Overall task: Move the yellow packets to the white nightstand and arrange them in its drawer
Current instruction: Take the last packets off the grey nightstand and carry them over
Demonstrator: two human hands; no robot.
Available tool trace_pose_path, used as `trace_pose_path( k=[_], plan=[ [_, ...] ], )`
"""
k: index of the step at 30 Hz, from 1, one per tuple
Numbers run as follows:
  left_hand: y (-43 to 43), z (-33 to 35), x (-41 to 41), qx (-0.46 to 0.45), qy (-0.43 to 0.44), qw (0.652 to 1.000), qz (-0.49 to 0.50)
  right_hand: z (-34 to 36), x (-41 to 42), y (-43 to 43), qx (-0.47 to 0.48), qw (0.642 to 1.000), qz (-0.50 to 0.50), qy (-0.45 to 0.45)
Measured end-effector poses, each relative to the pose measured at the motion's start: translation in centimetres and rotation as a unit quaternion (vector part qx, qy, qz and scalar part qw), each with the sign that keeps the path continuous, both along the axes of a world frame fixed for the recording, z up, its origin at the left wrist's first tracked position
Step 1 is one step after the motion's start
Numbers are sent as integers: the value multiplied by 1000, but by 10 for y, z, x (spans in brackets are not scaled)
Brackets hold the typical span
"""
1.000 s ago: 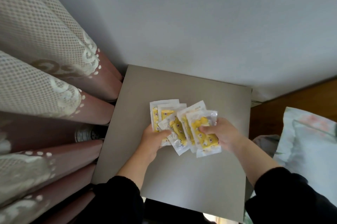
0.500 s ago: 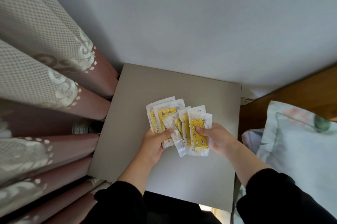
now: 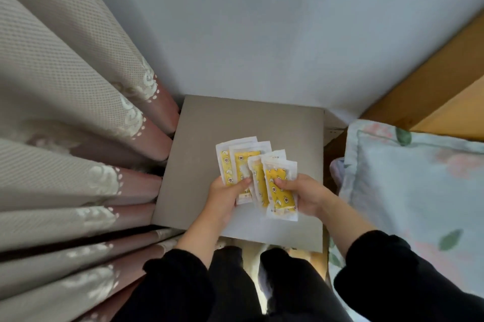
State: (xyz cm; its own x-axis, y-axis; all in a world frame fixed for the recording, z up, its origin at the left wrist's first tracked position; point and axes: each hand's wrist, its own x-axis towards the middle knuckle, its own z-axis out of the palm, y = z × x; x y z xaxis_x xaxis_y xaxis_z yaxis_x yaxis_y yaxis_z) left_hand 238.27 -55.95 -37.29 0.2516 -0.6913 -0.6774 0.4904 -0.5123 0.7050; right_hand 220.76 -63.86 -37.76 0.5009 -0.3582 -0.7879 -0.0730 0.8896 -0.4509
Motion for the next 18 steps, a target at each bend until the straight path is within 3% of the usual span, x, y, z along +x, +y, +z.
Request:
trace_pose_path(
  k=[8, 11, 18],
  plan=[
    [68, 42, 16, 15, -47, 999, 6, 26, -5, 102, 18, 995, -99, 7],
    [99, 46, 27, 19, -73, 995, -66, 27, -2, 149, 43, 979, -197, -16],
    [196, 38, 34, 39, -125, 960, -246, 18, 11, 284, 50, 953, -300, 12]
  ],
)
